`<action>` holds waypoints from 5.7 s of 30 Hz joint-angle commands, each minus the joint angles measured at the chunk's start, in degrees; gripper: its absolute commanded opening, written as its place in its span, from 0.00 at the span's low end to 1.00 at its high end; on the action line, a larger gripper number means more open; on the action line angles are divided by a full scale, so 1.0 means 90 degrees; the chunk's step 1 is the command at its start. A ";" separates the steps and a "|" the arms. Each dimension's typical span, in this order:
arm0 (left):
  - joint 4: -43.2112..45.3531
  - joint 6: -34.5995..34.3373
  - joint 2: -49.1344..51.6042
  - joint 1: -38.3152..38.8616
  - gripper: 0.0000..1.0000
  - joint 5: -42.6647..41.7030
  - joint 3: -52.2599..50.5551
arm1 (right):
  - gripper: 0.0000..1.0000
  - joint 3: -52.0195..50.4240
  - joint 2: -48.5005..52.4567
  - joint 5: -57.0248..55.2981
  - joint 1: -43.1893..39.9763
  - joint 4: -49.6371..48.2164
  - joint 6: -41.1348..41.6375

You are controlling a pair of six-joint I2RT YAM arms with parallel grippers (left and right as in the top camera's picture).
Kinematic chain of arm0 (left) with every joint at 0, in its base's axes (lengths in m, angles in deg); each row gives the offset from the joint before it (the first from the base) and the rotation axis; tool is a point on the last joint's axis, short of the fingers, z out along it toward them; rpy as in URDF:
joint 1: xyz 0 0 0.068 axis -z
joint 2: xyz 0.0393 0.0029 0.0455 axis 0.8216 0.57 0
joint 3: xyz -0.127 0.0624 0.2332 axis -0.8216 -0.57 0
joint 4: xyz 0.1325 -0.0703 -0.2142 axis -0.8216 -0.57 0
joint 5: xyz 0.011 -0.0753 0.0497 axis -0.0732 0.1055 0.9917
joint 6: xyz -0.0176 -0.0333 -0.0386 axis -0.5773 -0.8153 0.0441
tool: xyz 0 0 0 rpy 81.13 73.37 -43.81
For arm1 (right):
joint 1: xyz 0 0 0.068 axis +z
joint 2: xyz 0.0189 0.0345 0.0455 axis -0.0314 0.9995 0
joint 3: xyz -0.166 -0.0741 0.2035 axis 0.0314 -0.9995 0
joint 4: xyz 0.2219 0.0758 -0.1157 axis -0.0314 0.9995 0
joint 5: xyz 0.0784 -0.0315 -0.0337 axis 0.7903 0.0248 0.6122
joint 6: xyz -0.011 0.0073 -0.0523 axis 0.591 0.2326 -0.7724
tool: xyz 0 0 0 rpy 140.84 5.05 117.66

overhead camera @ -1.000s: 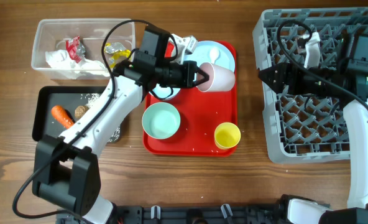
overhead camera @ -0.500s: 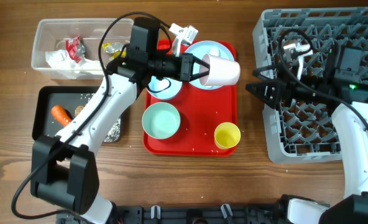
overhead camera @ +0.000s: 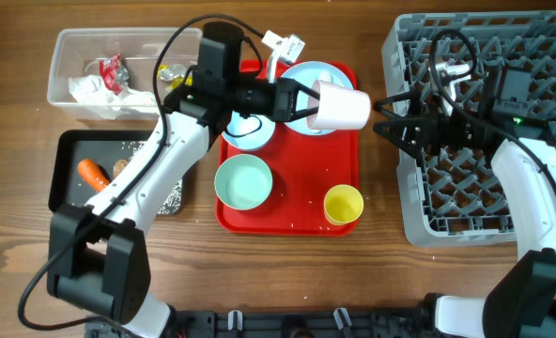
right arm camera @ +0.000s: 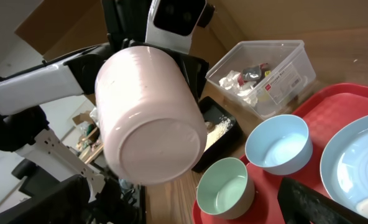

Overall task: Sort waste into correct bins and load items into the dishwasher rack
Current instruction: 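Hand the pink cup from the left gripper to the right gripper, then carry the pink cup right and place it upside down in the rack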

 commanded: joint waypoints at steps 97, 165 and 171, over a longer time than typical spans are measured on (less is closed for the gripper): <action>0.1020 -0.0801 -0.0015 0.0034 0.04 0.0352 0.0083 | 0.63 0.0109 0.0240 0.0719 0.1166 -0.4682 0.4328; -0.2565 -0.0724 0.0204 0.0036 0.93 0.5909 0.0063 | 0.47 0.3427 0.0204 -0.9107 -0.2567 0.5134 0.3395; -0.2662 -0.0597 0.0488 0.0036 0.95 0.5909 0.0017 | 0.48 0.2438 0.0398 -0.9581 -0.2603 0.4935 0.3713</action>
